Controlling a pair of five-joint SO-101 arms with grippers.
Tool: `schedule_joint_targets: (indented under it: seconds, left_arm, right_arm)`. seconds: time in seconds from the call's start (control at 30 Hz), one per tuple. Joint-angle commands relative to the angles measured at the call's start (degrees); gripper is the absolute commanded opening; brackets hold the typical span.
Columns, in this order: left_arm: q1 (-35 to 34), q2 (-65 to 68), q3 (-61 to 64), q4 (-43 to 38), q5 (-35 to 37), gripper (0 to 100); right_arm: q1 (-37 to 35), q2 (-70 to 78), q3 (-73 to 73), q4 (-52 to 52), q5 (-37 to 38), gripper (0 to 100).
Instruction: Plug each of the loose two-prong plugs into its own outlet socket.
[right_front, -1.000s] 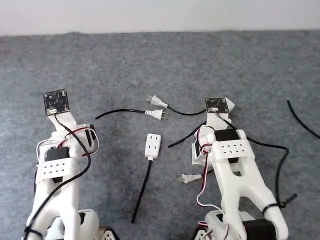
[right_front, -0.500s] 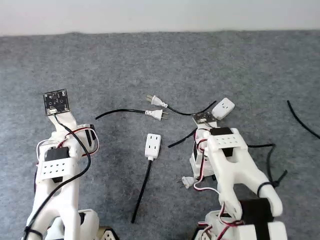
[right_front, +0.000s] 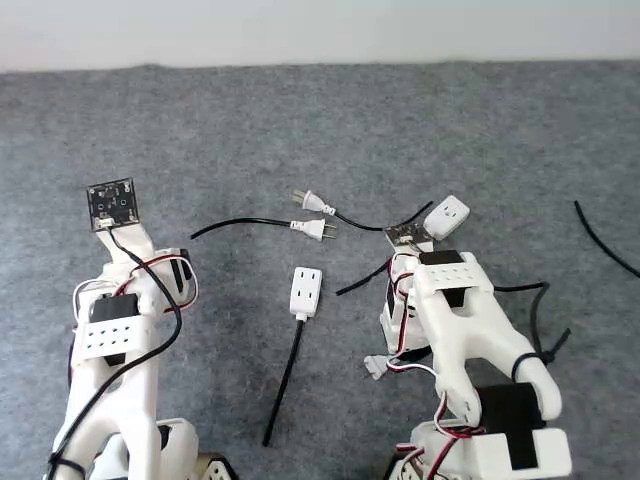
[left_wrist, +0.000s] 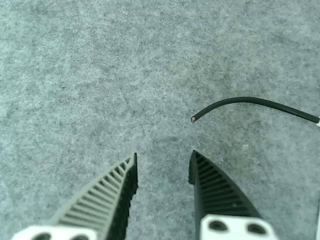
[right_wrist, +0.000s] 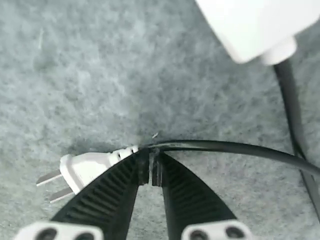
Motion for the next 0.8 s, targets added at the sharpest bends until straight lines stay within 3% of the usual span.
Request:
schedule_joint_targets:
  seconds: [0.0,0.2,0.43,0.77]
  left_arm:
    - [0.44,-0.97,-0.22,-1.32,0.18,17]
    - [0.44,-0.97,-0.22,-1.32,0.18,17]
    - [0.44,-0.97,-0.22,-1.32,0.18,17]
    - [0.44,-0.97,-0.22,-1.23,0.18,17]
  right_arm:
    - [0.22,0.04,-1.76,-1.01,0.53,2.3]
    - [2.86,0.13,-4.92,0.66,0.26,2.7]
    - [13.41,0.13,-8.62,0.57,-3.96,2.2]
    - [13.85,0.57,-8.79,0.04,-3.43,2.8]
